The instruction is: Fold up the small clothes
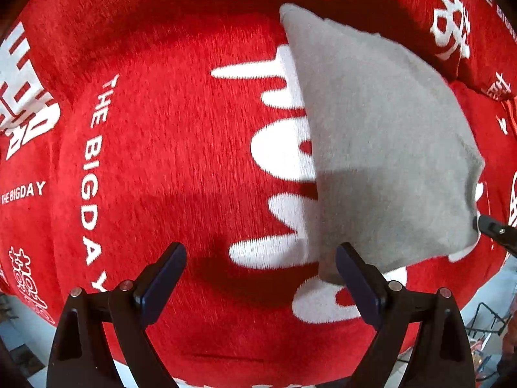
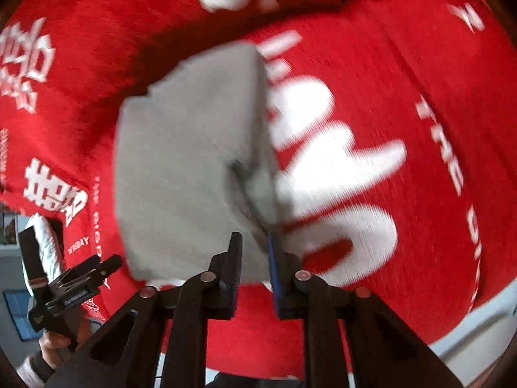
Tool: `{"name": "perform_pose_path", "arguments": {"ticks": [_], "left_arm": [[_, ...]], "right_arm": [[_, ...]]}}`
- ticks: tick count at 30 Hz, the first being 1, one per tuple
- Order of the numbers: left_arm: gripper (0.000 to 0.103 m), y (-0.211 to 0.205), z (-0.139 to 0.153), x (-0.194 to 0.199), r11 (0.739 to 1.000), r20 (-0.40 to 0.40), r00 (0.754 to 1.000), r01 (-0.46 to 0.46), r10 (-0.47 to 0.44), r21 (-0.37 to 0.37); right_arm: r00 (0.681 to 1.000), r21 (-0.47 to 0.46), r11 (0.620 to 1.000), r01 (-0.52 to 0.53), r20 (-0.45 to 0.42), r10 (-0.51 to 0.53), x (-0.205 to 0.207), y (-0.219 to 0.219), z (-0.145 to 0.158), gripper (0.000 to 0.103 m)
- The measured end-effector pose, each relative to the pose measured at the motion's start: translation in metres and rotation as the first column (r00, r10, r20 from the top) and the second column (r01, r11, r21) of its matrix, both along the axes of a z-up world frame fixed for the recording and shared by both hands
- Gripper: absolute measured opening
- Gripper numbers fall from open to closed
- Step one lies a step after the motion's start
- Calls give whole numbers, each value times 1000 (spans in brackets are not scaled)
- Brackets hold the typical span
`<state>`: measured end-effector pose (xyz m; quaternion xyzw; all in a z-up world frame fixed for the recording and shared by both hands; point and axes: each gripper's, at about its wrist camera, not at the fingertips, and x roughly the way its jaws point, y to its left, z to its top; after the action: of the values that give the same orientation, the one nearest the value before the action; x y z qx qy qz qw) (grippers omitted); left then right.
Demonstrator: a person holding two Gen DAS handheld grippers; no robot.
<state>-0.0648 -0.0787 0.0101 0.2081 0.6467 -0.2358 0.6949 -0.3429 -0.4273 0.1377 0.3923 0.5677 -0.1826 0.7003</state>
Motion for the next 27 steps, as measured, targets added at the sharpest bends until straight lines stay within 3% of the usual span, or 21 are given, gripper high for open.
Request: {"name": "perform_pose_path", "arguments": {"ticks": [1,3,4,5,6,10,11,12,16,22,24,26,27], "left_arm": [[94,-1,2,2,1000,3,1000,-5,5,-6],[94,-7,6,5,1000,9,1000,-16,16,-21],[94,-8,5,8,1000,10,1000,-17,17,-25],[94,-11,5,8,1000,10,1000,-18,18,-26],[94,-15,5,9,1000,11,1000,-18,19,-25],[94,-20,1,8,1000,6,1000,-10,10,-24],[94,-21,-1,6,1000,2,1000,-7,7,-20],[94,-21,-2,5,1000,-2,1000,-7,7,-19],[94,-22,-5,4,1000,-9,1000,-7,7,-11],[94,-29,-5,7,1000,-11,1000,-4,4,0],[94,-32,-3,8,1000,-10,1000,-1,1,-4],[94,-37,0,7,1000,-7,1000,4,-4,-8],[94,-39,2,8,1000,-6,1000,8,-8,-9]], "right_arm": [[1000,-13,1000,-17,4,18,5,1,2,40],[997,-40,997,-69,-34,68,18,3,-2,40],[995,-44,995,-86,-58,83,23,3,-7,37],[993,-51,995,-90,-81,86,30,3,-15,16],[991,-56,995,-84,-107,77,31,0,-24,9],[986,-2,998,70,-150,-70,6,-23,-46,7],[981,19,994,110,-163,-105,-2,-27,-52,0],[977,77,982,175,-139,-163,-15,-35,-56,0],[979,122,975,186,-110,-173,-28,-44,-47,1],[977,143,969,200,-101,-187,-33,-56,-32,7],[979,149,970,190,-98,-177,-31,-58,-29,15],[982,147,974,175,-97,-162,-27,-57,-28,38],[984,144,975,168,-90,-156,-24,-57,-27,45]]}}
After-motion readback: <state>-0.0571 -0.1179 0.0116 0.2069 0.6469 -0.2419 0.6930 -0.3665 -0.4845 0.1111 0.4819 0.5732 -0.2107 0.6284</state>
